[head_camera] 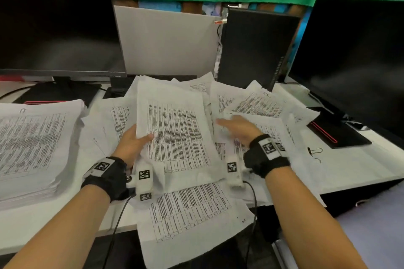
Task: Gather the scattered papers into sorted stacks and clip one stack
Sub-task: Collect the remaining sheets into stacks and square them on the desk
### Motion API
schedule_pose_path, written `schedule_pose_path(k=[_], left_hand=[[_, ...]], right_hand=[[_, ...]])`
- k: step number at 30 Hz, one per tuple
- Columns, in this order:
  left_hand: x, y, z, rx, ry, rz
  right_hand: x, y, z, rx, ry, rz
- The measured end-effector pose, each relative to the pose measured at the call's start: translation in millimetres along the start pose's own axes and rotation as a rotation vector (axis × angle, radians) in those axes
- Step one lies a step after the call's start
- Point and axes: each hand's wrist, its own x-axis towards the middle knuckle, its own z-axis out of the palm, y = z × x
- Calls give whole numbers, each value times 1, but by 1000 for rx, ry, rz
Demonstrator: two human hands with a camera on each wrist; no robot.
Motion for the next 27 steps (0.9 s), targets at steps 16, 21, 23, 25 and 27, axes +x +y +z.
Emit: schedule_pose_path(k=[16, 21, 23, 25, 27], left_hand=[[-4, 3, 3, -106, -20, -39], [4, -4, 3, 4, 28, -28], [8, -7, 1, 27, 40, -38], [6, -4, 2, 29, 48, -35], [4, -3, 2, 43, 50, -36]], right_hand=[[-7, 36, -104, -430, 586, 26], [-27, -21, -118, 101, 849, -442], [-27, -39, -116, 288, 734, -512], [-23, -50, -104, 476, 501, -464], [-18, -52, -77, 491, 245, -369]])
